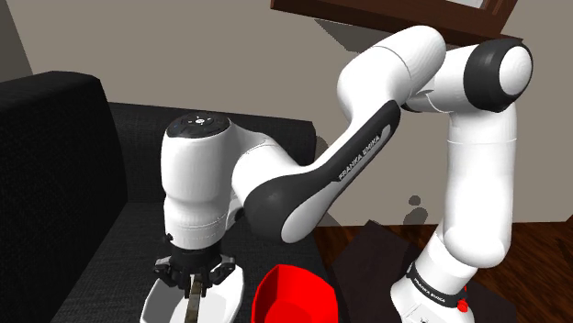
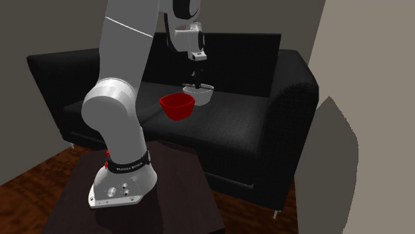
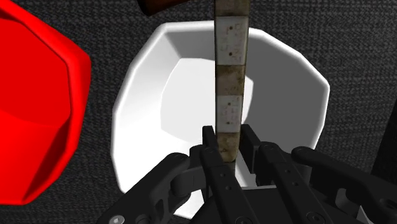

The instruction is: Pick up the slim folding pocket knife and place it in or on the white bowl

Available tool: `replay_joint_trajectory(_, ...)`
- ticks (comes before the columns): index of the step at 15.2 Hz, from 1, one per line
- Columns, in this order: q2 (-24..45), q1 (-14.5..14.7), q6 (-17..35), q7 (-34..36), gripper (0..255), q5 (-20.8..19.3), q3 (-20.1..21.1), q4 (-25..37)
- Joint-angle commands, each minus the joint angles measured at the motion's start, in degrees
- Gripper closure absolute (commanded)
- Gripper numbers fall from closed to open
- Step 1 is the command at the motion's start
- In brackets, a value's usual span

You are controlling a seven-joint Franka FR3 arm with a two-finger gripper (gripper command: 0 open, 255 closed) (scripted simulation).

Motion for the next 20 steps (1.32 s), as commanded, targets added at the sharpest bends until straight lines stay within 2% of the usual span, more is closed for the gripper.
replay_joint_trajectory(1,0.11,0.07,0.3,0.14,255,-0.17,-0.12,-0.25)
replay_joint_trajectory(6,0.11,0.07,0.29,0.14,255,-0.18,-0.11,-0.25)
replay_joint_trajectory(7,0.09,0.03,0.32,0.13,0,-0.17,-0.1,-0.29)
replay_joint_trajectory(12,0.11,0.07,0.29,0.14,0,-0.18,-0.11,-0.25)
replay_joint_trajectory(16,-4.69,-3.81,-4.65,-3.36,0,5.4,4.39,1.9)
replay_joint_trajectory(20,-4.69,-3.81,-4.65,-3.36,0,5.4,4.39,1.9)
